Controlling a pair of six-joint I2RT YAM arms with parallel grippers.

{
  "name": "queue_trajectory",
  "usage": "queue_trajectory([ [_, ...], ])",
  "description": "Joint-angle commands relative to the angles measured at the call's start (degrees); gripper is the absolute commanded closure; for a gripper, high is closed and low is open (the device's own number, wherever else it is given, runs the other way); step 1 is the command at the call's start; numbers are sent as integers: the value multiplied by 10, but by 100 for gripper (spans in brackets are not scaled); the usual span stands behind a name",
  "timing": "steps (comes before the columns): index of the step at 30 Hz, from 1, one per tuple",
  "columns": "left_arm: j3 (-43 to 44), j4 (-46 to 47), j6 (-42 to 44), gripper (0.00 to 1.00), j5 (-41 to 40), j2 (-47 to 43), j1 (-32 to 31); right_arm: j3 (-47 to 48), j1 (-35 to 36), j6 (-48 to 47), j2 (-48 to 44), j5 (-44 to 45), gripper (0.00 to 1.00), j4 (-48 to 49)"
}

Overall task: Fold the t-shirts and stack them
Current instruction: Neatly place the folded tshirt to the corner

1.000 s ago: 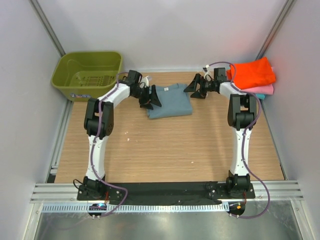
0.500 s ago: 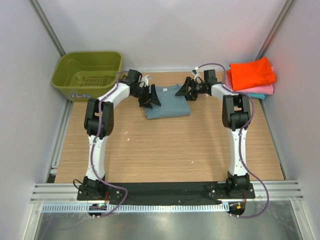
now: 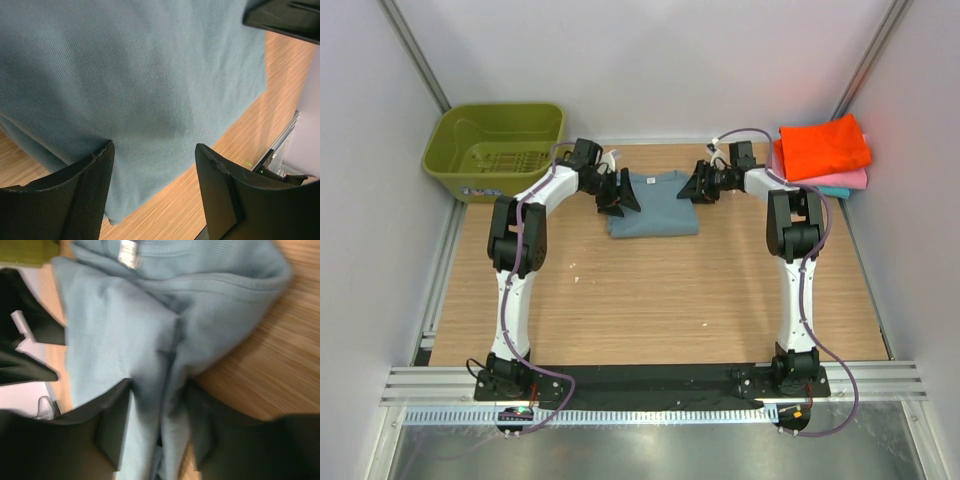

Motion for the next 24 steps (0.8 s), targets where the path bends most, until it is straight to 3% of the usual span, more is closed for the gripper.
queue_trajectory([
  [1, 23, 15, 4, 33, 3, 3, 2, -8, 7, -69, 10, 92, 51, -98],
  [6, 21, 12, 8, 33, -4, -3, -1, -5, 17, -80, 7, 93, 69, -106],
  [11, 24, 12, 11, 33, -5, -10, -8, -3, 20, -97, -9, 89, 78, -105],
  [15, 31, 9, 14, 34, -3, -23, -10, 22, 18, -135, -37, 117, 98, -125],
  [20, 73, -14, 49, 34, -19, -54, -10, 80, 18, -235, -115, 210, 98, -204],
  [24, 109, -47, 106, 33, -81, -77, -9, 68, 17, -307, -186, 289, 98, -229],
])
